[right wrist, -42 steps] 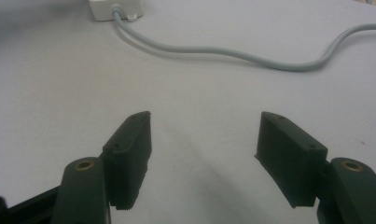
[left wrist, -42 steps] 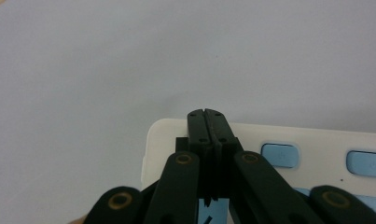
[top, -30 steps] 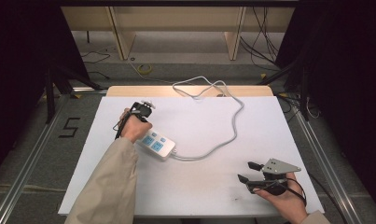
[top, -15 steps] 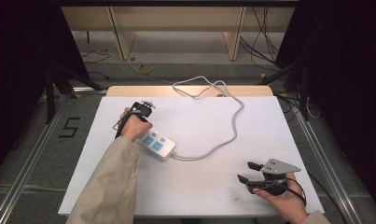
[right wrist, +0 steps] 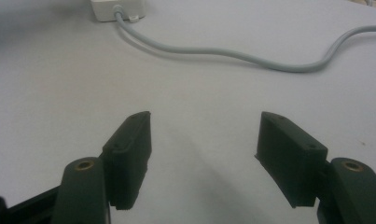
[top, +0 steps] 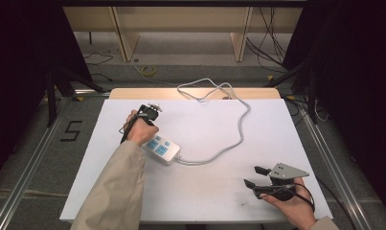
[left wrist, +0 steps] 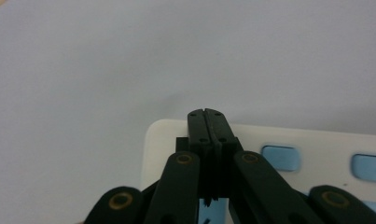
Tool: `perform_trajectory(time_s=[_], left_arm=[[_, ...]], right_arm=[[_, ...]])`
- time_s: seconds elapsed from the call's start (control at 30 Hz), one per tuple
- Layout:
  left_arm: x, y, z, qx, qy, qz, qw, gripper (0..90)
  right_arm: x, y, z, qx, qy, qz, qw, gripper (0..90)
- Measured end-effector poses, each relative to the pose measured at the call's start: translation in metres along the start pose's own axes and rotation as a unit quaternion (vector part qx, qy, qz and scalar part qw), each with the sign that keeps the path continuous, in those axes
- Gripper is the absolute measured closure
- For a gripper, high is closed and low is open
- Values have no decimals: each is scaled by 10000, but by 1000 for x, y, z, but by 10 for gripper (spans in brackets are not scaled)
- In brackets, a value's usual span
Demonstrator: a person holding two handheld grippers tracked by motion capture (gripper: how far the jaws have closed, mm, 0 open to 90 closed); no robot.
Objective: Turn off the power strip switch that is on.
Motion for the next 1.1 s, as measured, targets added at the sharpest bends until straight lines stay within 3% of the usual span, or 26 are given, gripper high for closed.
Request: perform_trajectory(time_s=[0.1,0.2,0.83,0.93,1.1], left_arm=[[-4,1,-4,-207,205,89,9995,898],[-5,1,-3,-224,151,94,9996,897],[-2,-1,0,-119,109,77,9998,898],[0,-2,2,-24,7,27,10000,897],[-2,-2,1,-65,115,93,9999,897]], right_arm=[[0,-1,0,-2,7,-24,10000,361],[0,-2,-1,15,6,-31,10000,361],[0,-2,-2,12,29,-41,10000,361],[0,-2,-2,14,14,-42,10000,361],[0,-2,-1,12,21,-42,10000,361]])
Point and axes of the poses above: each handheld gripper's, and its own axes: y roughly backward along the jaws, x roughly out of its top, z roughly to its right, the point moved 2 cm from there along -y, roughly forward along the jaws, and after that the axes turned 11 degrees about -y, right-handed, at the moved point
